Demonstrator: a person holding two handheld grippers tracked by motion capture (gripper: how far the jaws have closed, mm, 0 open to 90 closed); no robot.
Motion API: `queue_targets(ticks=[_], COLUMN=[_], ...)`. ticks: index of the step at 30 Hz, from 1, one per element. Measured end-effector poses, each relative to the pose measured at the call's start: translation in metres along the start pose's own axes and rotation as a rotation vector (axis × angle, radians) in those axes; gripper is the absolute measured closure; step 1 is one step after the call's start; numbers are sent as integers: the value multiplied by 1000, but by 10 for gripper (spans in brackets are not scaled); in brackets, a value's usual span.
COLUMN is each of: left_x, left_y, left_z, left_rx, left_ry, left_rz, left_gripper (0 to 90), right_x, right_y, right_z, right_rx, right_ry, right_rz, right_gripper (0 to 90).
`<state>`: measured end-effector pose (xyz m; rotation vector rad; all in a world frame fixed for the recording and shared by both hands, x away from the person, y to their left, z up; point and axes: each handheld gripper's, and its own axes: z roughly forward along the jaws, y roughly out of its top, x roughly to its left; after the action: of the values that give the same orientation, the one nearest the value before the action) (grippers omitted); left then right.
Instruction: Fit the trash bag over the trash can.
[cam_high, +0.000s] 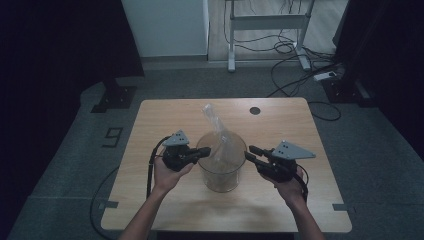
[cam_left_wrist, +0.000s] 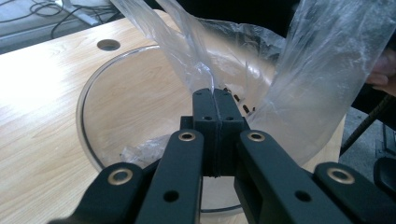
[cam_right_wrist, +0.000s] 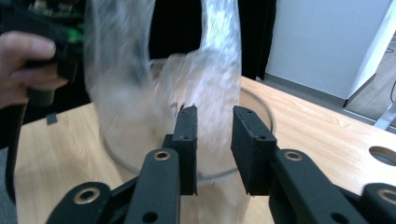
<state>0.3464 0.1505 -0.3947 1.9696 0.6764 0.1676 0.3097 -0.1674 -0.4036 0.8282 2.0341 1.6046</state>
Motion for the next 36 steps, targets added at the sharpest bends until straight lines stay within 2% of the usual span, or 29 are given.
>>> queue_targets(ticks=[2, 5, 11, 15, 17, 21, 25, 26, 27, 28, 29, 33, 36], left_x=[0, -1, -1, -1, -1, -3, -5, -5, -6, -6, -6, -6, -7], left_y=[1, 2, 2, 2, 1, 0, -1, -1, -1, -1, -2, -4, -6], left_z=[1, 2, 0, -1, -1, -1, -1, -1, -2, -2, -3, -5, -8], left_rx=[0, 0, -1, -4, -4, -6, -10, -10, -13, -13, -15, -16, -21], left_ry=[-3, -4, 0, 0, 3, 5, 10, 10, 13, 13, 23, 38, 43], left_rz=[3, 5, 7, 5, 4, 8, 17, 17, 20, 20, 26, 30, 33], left_gripper=[896, 897, 897, 897, 898, 899, 900, 900, 900, 900, 900, 900, 900], right_x=[0, 1, 8, 13, 18, 22, 26, 26, 27, 27, 27, 25, 23], right_y=[5, 11, 21, 21, 18, 11, 4, 4, 3, 3, 2, 1, 0], right_z=[5, 16, 27, 32, 36, 40, 45, 45, 46, 46, 45, 40, 34], right_rx=[8, 21, 23, 44, 80, 114, 170, 170, 187, 187, 207, 197, 169], right_ry=[-4, 11, 35, 53, 66, 83, 85, 85, 92, 92, 91, 71, 59], right_rz=[8, 12, 14, 9, 2, 14, -14, -14, -32, -32, -77, -88, -82], right_gripper=[635, 613, 596, 596, 593, 592, 693, 693, 813, 813, 896, 897, 897])
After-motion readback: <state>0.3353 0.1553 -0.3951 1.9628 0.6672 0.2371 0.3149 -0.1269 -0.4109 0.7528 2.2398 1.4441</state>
